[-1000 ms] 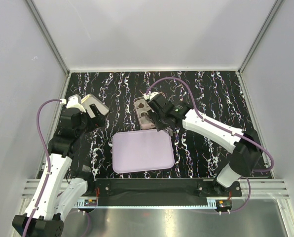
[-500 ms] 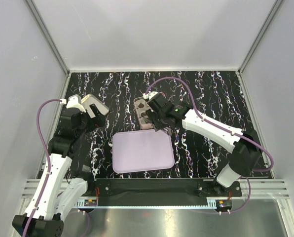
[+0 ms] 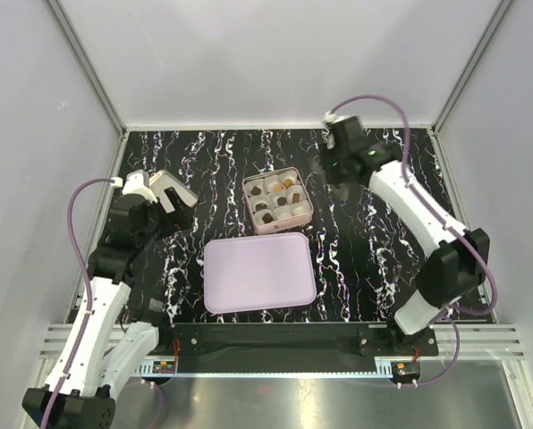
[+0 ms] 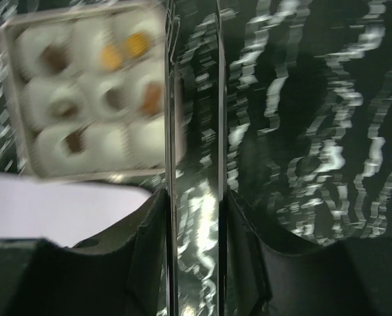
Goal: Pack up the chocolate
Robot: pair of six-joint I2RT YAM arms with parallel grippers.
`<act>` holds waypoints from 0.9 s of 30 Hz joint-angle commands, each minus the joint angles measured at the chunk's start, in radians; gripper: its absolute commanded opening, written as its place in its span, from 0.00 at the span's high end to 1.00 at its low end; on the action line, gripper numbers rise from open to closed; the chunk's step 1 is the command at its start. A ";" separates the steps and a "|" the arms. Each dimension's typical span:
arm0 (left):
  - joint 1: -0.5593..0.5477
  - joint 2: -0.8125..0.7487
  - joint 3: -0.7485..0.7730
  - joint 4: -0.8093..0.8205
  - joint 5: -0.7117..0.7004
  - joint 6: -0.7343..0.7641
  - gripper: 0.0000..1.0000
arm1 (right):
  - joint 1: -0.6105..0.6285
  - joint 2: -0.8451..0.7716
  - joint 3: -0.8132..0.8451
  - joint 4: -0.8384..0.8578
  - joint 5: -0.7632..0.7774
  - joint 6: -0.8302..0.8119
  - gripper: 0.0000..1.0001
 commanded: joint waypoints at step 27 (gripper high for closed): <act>0.004 0.008 -0.013 0.066 0.109 0.030 0.01 | -0.402 0.297 -0.170 -0.027 -0.113 -0.036 0.33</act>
